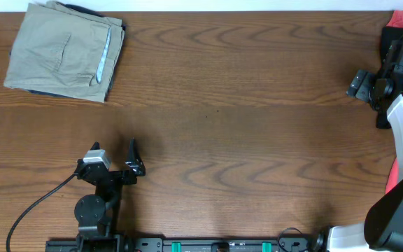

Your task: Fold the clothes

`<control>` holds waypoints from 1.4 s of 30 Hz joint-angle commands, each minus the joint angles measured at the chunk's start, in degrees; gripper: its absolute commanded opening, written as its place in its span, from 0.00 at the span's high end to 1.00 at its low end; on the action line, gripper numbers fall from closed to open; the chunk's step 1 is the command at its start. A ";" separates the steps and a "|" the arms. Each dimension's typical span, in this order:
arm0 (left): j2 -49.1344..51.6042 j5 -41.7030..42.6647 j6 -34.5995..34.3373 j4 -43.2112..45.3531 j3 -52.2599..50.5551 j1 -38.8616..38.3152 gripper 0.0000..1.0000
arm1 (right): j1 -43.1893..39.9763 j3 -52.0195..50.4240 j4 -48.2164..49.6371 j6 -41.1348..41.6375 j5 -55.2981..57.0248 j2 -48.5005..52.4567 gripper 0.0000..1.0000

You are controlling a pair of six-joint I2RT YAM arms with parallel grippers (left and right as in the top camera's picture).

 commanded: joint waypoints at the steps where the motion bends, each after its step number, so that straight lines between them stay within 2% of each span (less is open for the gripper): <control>1: -0.55 -0.28 1.62 -1.42 -1.09 0.44 0.02 | -0.48 0.33 -0.02 -0.17 0.61 -0.57 0.01; 42: -0.39 -0.42 1.60 -2.32 -1.07 0.46 0.02 | -0.48 0.33 -0.02 -0.17 0.61 -0.57 0.01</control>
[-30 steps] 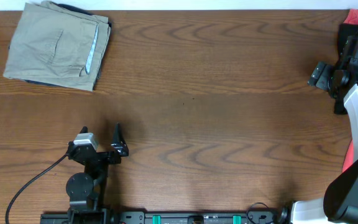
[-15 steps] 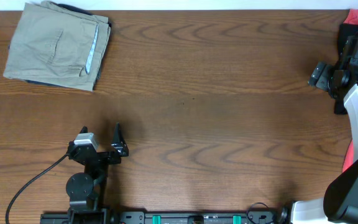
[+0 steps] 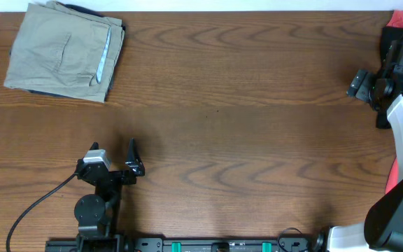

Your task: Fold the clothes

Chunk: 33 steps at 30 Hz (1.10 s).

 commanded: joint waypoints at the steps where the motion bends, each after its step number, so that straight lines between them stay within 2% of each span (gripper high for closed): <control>1: -0.39 -0.20 0.52 -1.84 -1.07 0.31 0.02 | -0.48 0.33 0.00 -0.17 0.61 -0.57 0.01; 7: -0.39 -0.17 0.52 -1.86 -1.07 0.31 0.02 | -0.37 0.09 -0.04 -0.17 0.61 -1.14 0.01; 12: -0.39 -0.17 0.52 -1.86 -1.07 0.31 0.02 | 0.07 -0.09 -0.07 -0.15 0.61 -6.16 0.01; 22: -0.39 -0.17 0.52 -1.86 -1.07 0.31 0.02 | 4.39 -0.13 -0.04 -0.15 0.61 -27.21 0.01; 33: -0.39 -0.17 0.52 -1.86 -1.07 0.31 0.02 | 8.74 -1.03 -0.07 -0.15 0.61 -46.10 0.01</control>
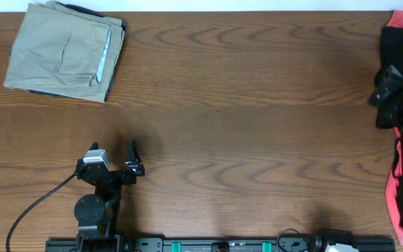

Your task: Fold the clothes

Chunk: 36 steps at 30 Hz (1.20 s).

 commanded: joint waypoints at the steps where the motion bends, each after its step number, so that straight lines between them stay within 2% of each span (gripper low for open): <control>1: -0.39 0.00 0.52 -1.79 -1.07 0.31 0.02 | 0.76 -1.07 -0.07 -0.17 0.61 -4.83 0.01; 8: -0.39 -0.02 0.52 -1.77 -1.07 0.31 0.02 | 1.66 -7.08 -0.04 -0.61 4.68 -15.02 0.01; 16: -0.39 0.00 0.52 -1.77 -1.07 0.31 0.02 | 5.40 -19.87 -0.20 -0.33 5.22 -26.82 0.01; 23: -0.39 0.00 0.52 -1.77 -1.07 0.31 0.02 | 6.14 -32.50 3.50 -0.20 -5.86 -36.63 0.01; 28: -0.39 -0.02 0.52 -1.79 -1.07 0.31 0.02 | 7.87 -41.48 2.64 0.72 -8.87 -43.32 0.01; 36: -0.39 0.00 0.52 -1.79 -1.07 0.31 0.02 | 10.71 -54.86 17.38 -4.57 -11.41 -50.80 0.01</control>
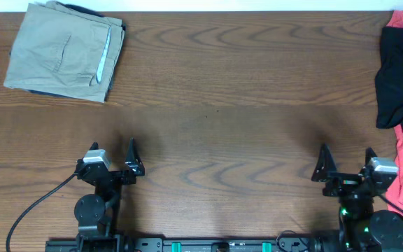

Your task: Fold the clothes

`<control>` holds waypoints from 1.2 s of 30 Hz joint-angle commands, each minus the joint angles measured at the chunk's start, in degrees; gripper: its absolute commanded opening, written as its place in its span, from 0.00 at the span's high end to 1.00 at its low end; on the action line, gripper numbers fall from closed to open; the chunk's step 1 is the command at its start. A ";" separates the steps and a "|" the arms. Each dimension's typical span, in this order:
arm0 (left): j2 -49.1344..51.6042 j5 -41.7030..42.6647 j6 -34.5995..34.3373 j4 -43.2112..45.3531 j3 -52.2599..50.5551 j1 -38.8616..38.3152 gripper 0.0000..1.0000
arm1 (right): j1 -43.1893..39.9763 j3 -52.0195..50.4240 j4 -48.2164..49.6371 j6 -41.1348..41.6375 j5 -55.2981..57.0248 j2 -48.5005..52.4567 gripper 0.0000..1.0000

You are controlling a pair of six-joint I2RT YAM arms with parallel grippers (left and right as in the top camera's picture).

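Folded khaki shorts [65, 52] lie on a dark garment at the table's far left corner. A pile of unfolded clothes sits at the right edge: a black garment [401, 77] over a red one. My left gripper [113, 157] rests open near the front left, empty. Near the front right my right gripper [345, 162] stands open and empty, just left of the red cloth.
The brown wooden table [222, 105] spans the view. A black cable [37, 210] runs from the left arm's base toward the front left corner. The arms' mounting rail [222, 245] lies along the front edge.
My right arm has moved from over the clothes pile at the far right down to the front right of the table, and its gripper stands open. The black garment now shows uncovered.
At the two oldest moments my right arm reached over the pile at the far right edge, barely moving. Then it had shifted over the black garment. Now it sits at the front right with nothing held. The left arm and folded shorts stayed put.
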 commanded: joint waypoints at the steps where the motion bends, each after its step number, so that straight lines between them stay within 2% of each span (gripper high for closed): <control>1: -0.39 0.02 0.52 -1.77 -1.07 0.31 0.02 | 0.61 -4.11 4.11 -3.72 -3.52 -1.11 0.01; 5: -0.39 0.02 0.52 -1.77 -1.07 0.31 0.02 | 0.57 -9.35 11.85 -7.08 -9.18 -1.11 0.01; 16: -0.39 0.02 0.52 -1.77 -1.07 0.31 0.02 | 0.57 -22.38 31.50 -4.79 -6.03 -1.14 0.01; 22: -0.39 0.02 0.52 -1.77 -1.07 0.31 0.02 | 0.57 -22.38 29.18 -4.26 -3.80 -1.16 0.01; 26: -0.39 0.02 0.52 -1.77 -1.07 0.31 0.02 | 0.57 -22.36 22.16 -4.28 -3.65 -1.16 0.01; 36: -0.39 0.02 0.52 -1.79 -1.07 0.31 0.02 | 1.68 -22.38 22.53 -4.68 -3.65 -1.16 0.01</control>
